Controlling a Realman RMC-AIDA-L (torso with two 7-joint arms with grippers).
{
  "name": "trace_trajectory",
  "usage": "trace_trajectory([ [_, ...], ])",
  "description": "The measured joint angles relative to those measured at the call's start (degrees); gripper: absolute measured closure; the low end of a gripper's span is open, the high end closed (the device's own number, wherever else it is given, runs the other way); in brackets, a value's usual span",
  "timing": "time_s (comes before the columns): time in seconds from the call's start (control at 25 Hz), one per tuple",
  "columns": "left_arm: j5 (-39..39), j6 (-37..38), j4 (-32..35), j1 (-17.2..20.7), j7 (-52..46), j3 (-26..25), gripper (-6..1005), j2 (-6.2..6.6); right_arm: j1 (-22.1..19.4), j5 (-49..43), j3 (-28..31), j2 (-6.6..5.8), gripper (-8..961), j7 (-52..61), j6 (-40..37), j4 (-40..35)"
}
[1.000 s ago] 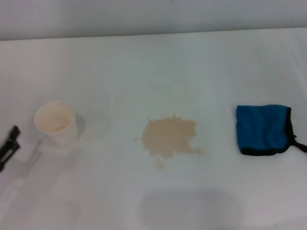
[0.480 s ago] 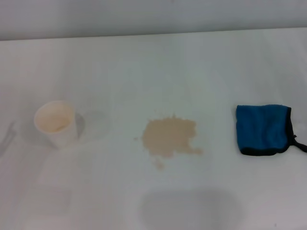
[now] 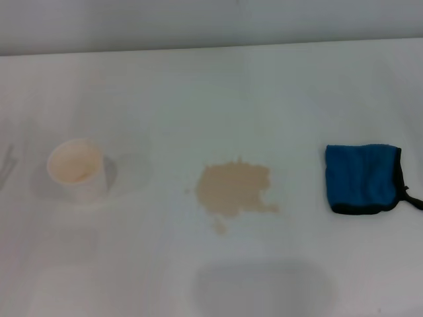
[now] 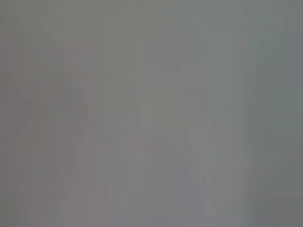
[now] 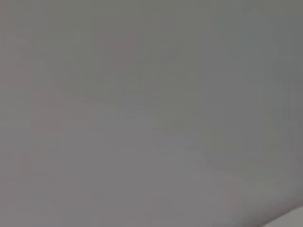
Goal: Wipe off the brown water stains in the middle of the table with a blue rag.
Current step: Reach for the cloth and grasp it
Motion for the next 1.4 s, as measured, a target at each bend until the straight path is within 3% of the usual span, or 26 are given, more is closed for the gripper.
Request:
trace_trajectory([
  [0.32,-0.01,2.06,0.04,-2.0,0.08,-0.92,120,0.12,3.19,-11.79,-0.04,-7.21,300,22.09,8.86,-1.01],
  [0.52,-0.01,1.94,0.45,-2.33,0.08,-2.66,119,0.16,5.4,-19.12,-1.72,-9.19,301,32.71,16.64,-9.49],
  [0.72,-0.05,1.98,0.53,-2.64,0.1,-4.09,119,0.11,7.61,-25.99,-7.57,-9.6,302,40.97,25.24,-22.31],
  [0.92,-0.08,2.0,0.54,-2.79,0.14,-5.1,119,0.05,9.92,-31.24,-14.67,-8.72,303,42.92,33.7,-34.37],
  [1.04,-0.08,2.02,0.54,-3.14,0.15,-5.12,119,0.01,11.33,-37.38,-20.26,-7.59,304,44.85,35.64,-40.76],
  [1.2,-0.08,2.03,0.45,-3.33,0.17,-5.15,120,-0.15,13.25,-48.97,-27.74,-3.92,305,45.37,36.1,-48.25],
  [1.4,-0.11,1.48,0.41,-3.36,0.17,-5.18,120,-0.27,16.71,-64.12,-30.47,2.93,306,45.21,35.74,-52.69],
])
